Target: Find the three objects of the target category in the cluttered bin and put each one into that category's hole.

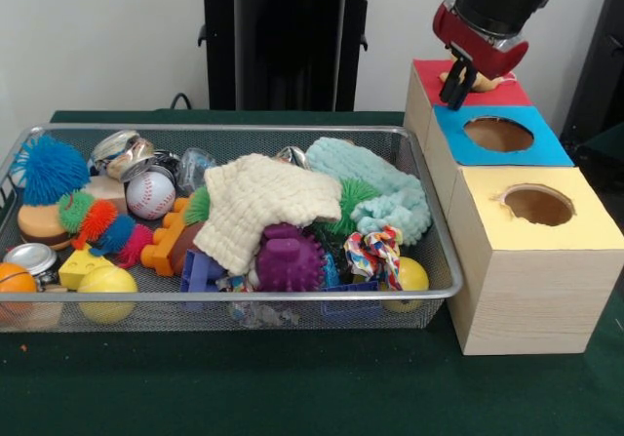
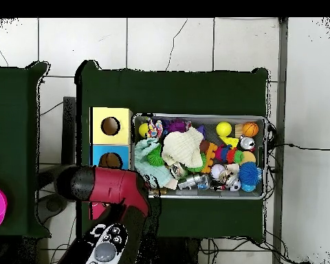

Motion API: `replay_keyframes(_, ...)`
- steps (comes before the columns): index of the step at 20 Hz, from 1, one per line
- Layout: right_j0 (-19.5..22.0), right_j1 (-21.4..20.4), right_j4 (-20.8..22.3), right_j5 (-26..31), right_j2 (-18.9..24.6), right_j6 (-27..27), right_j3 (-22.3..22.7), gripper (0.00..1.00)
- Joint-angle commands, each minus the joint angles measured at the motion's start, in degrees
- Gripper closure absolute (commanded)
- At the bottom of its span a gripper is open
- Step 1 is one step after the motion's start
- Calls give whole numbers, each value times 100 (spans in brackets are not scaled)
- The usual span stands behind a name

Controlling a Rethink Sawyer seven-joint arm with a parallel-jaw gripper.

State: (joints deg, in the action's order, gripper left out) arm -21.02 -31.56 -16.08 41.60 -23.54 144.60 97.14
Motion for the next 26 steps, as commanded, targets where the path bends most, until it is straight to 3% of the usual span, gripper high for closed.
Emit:
replay_keyframes(1,-83,-34,-4,493,168,1028,4,100)
replay_keyframes(7,-267,-478,61,1158,-65,1065,-52,100)
replay_keyframes(13,-487,-546,64,1274,-207,1220,16,100)
replay_keyframes(20,-428,-401,-359,408,180,1176,699,100)
replay_keyframes(26,-447,-280,-548,12,309,1168,965,100)
